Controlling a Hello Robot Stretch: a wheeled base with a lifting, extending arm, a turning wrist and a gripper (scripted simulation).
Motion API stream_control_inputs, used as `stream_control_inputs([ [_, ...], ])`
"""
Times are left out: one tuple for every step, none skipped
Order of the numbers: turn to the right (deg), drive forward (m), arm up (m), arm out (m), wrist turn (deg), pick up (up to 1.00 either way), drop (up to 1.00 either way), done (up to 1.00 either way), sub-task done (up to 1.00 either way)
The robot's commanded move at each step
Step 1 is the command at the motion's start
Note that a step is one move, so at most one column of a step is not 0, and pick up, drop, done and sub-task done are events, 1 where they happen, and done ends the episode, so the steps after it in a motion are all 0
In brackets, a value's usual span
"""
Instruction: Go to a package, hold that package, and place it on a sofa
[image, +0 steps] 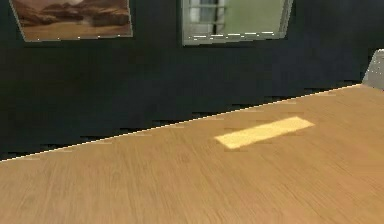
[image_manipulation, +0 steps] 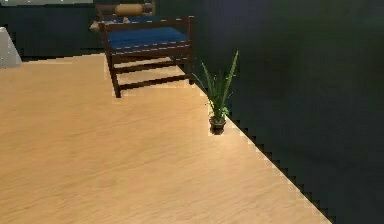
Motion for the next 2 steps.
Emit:
stream_control_inputs([
  [0.0, 0.65, 0.0, 0.0, 0.0, 0.0, 0.0, 0.0, 0.0],
  [36.0, 0.0, 0.0, 0.0, 0.0, 0.0, 0.0, 0.0, 0.0],
])
